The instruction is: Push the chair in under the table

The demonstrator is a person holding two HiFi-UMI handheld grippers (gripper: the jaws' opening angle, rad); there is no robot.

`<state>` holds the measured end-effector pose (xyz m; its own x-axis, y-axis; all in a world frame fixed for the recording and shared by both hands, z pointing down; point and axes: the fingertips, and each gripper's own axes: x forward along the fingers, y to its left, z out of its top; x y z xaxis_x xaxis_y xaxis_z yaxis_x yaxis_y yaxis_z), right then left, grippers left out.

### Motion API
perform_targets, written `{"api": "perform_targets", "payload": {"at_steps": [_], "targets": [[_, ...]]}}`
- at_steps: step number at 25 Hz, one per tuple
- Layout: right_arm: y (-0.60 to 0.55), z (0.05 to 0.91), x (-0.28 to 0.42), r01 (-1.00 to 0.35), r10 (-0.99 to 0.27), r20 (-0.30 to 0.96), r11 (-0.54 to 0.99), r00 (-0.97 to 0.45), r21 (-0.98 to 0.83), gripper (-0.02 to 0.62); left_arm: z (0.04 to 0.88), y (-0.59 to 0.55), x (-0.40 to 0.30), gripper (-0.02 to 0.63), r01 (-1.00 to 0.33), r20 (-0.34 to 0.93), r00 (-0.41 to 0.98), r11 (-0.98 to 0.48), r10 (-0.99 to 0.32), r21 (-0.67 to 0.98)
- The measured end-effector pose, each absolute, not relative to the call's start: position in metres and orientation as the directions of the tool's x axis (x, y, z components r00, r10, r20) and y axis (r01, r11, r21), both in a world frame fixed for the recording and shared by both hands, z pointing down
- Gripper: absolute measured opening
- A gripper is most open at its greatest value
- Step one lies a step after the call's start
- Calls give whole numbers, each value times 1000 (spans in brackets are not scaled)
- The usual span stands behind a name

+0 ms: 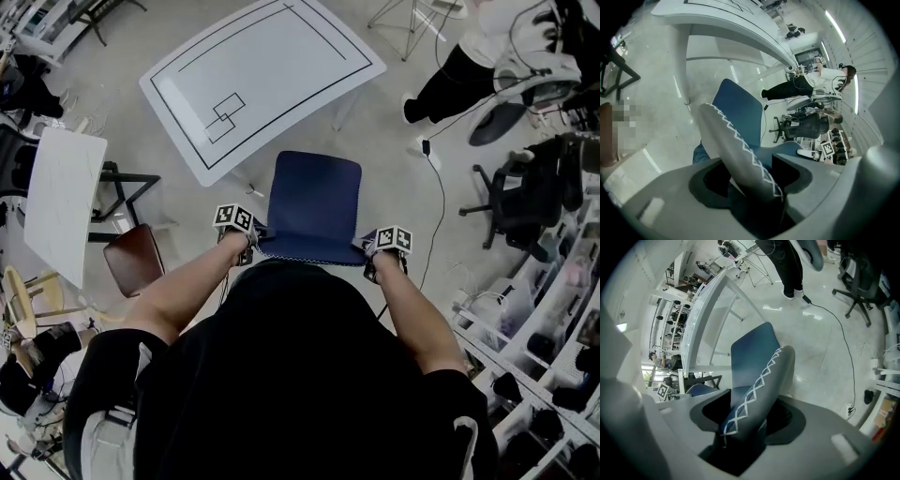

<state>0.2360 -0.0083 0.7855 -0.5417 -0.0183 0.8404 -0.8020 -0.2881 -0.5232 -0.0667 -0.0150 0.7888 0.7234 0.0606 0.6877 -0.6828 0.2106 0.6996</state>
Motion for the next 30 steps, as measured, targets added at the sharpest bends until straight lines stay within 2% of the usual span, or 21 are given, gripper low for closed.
{"api": "perform_targets", "payload": {"at_steps": [13,30], "targets": [[-77,768,239,-822,-6,844,-224,-536,-524,262,774,-62,-63,391,-642,669,743,255,-27,723],[-225,779,271,-813,181,799,-10,-574,-582,262,763,-127,-14,391,-576,723,652,471,-228,668]]}}
